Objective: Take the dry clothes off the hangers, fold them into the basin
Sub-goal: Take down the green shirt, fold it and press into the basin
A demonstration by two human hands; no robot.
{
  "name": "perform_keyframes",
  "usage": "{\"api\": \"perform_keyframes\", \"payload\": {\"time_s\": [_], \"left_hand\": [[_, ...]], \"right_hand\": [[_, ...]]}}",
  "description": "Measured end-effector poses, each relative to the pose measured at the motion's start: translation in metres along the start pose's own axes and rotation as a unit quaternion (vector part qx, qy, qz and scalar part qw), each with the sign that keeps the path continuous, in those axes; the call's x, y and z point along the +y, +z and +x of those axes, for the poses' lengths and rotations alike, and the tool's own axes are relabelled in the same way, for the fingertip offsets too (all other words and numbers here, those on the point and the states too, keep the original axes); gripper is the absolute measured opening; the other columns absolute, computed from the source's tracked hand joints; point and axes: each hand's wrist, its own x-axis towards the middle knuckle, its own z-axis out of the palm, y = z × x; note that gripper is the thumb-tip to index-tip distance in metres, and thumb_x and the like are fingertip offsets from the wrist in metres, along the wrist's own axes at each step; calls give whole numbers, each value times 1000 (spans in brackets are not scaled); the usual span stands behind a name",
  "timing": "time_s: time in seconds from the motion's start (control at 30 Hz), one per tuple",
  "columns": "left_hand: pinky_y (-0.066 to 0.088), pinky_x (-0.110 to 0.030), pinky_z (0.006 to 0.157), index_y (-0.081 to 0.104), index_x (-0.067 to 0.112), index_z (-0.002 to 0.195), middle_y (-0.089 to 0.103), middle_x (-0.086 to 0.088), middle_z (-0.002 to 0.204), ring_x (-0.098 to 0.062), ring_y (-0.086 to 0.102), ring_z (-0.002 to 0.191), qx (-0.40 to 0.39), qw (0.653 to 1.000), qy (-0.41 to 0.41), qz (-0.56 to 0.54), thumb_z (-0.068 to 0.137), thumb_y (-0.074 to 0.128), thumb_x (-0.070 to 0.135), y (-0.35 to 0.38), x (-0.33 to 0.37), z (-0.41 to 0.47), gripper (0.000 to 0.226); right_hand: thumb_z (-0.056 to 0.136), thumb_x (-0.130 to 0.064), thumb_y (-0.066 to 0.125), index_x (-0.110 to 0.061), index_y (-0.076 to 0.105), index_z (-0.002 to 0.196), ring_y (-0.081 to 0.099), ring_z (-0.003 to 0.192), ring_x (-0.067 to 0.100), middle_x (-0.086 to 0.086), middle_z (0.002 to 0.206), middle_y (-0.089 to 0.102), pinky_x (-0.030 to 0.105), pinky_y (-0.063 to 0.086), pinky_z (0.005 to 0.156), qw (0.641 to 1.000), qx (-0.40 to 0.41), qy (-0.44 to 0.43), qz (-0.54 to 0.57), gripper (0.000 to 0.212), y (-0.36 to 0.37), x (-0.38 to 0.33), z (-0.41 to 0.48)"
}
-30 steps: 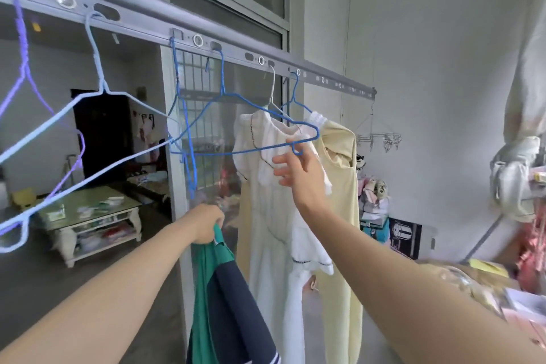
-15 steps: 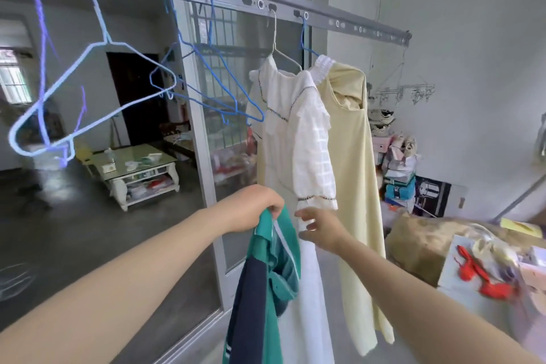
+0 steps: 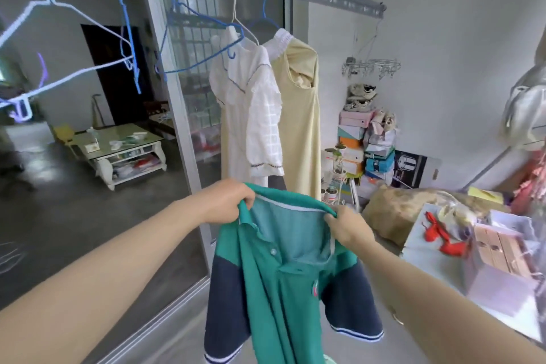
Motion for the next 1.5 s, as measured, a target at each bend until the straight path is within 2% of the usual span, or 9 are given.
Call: {"api": "perform_keyframes", "payload": {"time_s": [0.27, 0.4, 0.53, 0.7, 0.83, 0.97, 1.1, 1.3, 1.5], "left_hand": [[40, -28, 57, 59, 22, 75, 55, 3, 79, -15, 50, 69, -49, 996, -49, -57, 72, 61, 22, 56, 51, 24, 4], [34, -28, 57, 41, 25, 59, 45, 6, 65, -17, 44, 67, 14, 991, -89, -96, 71, 69, 49, 83, 75, 41, 38], [40, -42, 91, 49, 20, 53, 57, 7, 62, -16, 58, 74, -33, 978, -153, -140, 65, 52, 82, 96, 96, 58, 63], [45, -32, 69, 46, 20, 71, 58, 5, 78, -20, 59, 80, 44, 976, -116, -181, 65, 71, 60, 102, 118, 75, 48], [53, -34, 75, 51, 30, 107, 60, 10, 98, -12, 60, 88, -10, 959, -11, -282, 57, 71, 57, 117, 144, 92, 60], [50, -31, 68, 55, 26, 101, 63, 2, 94, -22, 60, 83, 28, 952, 0, -305, 85, 49, 29, 135, 172, 104, 17], [37, -26, 59, 58, 15, 87, 59, -7, 82, -21, 54, 72, -19, 895, -73, -440, 87, 46, 5, 129, 152, 119, 16], [56, -30, 72, 53, 1, 117, 65, -17, 110, -26, 67, 90, -302, 734, 13, -608, 69, 68, -2, 105, 134, 118, 50], [55, -36, 86, 57, -1, 114, 68, -13, 107, -25, 66, 95, -312, 682, 22, -661, 74, 72, 12, 121, 121, 125, 45]], "right_hand": [[96, -21, 41, -12, 63, 100, 60, 97, 33, 13, 101, 65, 38, 47, 77, 993, 110, -42, -4, 24, -43, 28, -26], [98, -19, 38, -7, 63, 100, 58, 97, 32, 14, 100, 66, 35, 42, 78, 991, 116, -54, 31, 28, -54, 32, -38], [98, -17, 36, -9, 61, 101, 55, 91, 26, 7, 95, 63, 35, 43, 78, 989, 120, -58, 68, 26, -64, 25, -44], [95, -17, 37, -8, 59, 104, 59, 90, 29, 10, 97, 66, 39, 49, 82, 988, 128, -65, 54, 25, -72, 22, -46], [95, -18, 36, -9, 59, 105, 59, 91, 26, 10, 100, 66, 39, 49, 83, 987, 140, -48, 60, 27, -76, 22, -46], [95, -18, 36, -9, 60, 93, 58, 80, 24, 7, 87, 64, 36, 46, 72, 982, 167, 0, 85, 26, -85, 27, -43], [96, -16, 35, -12, 63, 101, 58, 82, 23, 4, 91, 62, 32, 44, 69, 974, 207, 57, 74, 28, -100, 51, -47], [98, -9, 34, -8, 63, 98, 52, 92, 23, 7, 97, 60, 36, 43, 85, 955, 213, 120, 170, 29, -105, 83, -52], [100, -14, 31, -9, 59, 90, 50, 83, 22, 7, 85, 56, 36, 41, 77, 941, 220, 130, 222, 30, -99, 74, -42]]}}
